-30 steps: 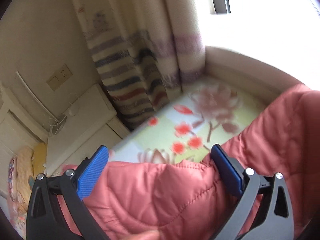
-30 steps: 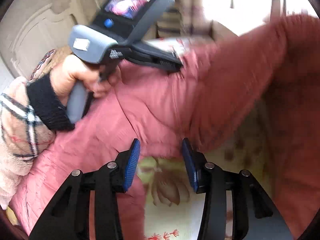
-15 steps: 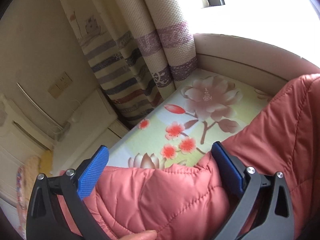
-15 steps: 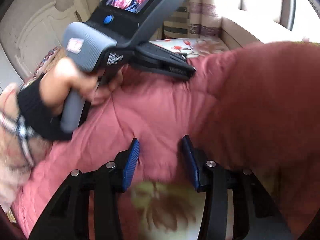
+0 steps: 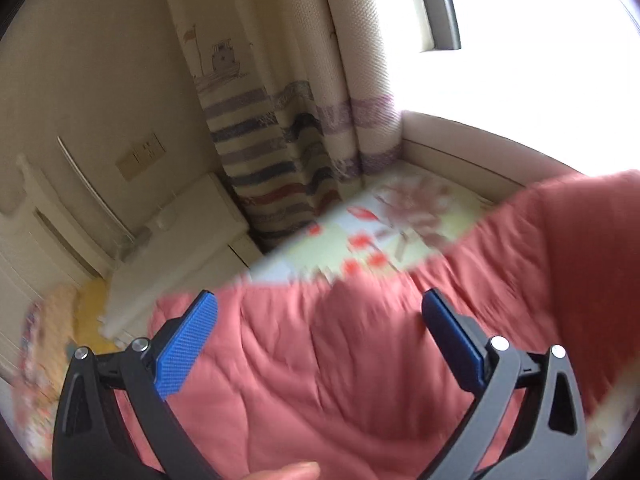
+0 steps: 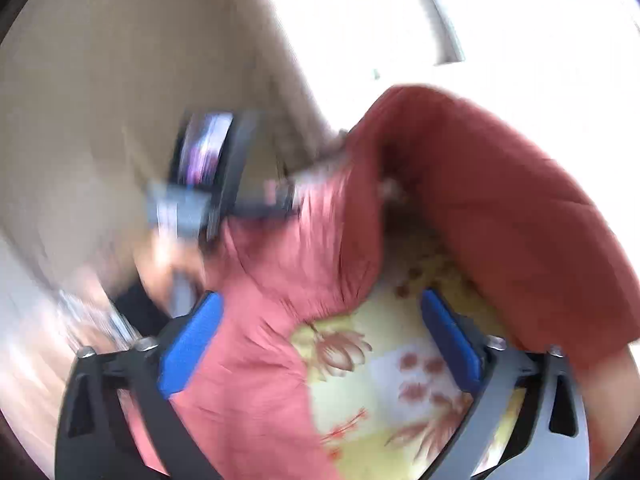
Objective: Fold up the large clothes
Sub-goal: 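Grasp the sleeve cuff with the right tool and lift it off the sill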
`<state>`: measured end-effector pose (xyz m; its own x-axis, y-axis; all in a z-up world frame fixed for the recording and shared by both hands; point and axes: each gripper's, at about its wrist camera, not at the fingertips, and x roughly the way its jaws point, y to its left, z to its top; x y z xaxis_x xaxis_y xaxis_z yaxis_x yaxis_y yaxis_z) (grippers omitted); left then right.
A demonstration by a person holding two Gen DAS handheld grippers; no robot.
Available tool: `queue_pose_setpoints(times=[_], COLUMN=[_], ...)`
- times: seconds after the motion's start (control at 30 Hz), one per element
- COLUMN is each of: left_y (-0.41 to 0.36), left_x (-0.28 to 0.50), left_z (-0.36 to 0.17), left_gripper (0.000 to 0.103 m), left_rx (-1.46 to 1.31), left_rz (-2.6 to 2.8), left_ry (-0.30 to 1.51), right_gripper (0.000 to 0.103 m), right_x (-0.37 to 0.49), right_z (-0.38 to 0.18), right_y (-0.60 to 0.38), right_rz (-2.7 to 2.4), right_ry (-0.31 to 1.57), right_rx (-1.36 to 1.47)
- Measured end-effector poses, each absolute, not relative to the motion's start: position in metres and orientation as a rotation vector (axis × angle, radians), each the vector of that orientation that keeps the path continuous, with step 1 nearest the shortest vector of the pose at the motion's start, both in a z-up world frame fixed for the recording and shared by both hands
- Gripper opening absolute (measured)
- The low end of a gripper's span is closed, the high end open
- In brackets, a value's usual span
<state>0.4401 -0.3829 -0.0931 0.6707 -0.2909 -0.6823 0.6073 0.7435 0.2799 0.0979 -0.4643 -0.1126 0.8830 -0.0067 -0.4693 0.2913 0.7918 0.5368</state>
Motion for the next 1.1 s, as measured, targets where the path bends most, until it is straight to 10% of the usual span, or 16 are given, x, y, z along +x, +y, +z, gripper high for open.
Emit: queue_pose_setpoints(times=[0.37,0.67,0.9,1.1], left_y=[-0.385,-0.385,-0.385,-0.382], left_x=[0.418,0.423,0.423,0.425], left_z=[-0.130,-0.132,-0.133,-0.132], left_gripper=[0.101,0.101,0.101,0.101], left_rx=[0.607,0.581,0.583,0.567], left_rz=[-0.545,-0.556,-0.554,-0.559], left_ry=[0.678,0.707,0.706,0.720], right_gripper=[0.099,0.097,0.030,0.024], right_x=[0.090,0.102,0.112,0.137], right_z=[-0.186,-0.171,-0.169,-0.031], right_y=[-0.560,-0.569,-0.560,-0.530], right_rz=[-0.021,-0.316,-0.281,-0.267], right_ry=[0.166,0.158,-0.003,0.008], right_rx=[1.940,1.910,1.921,1.189])
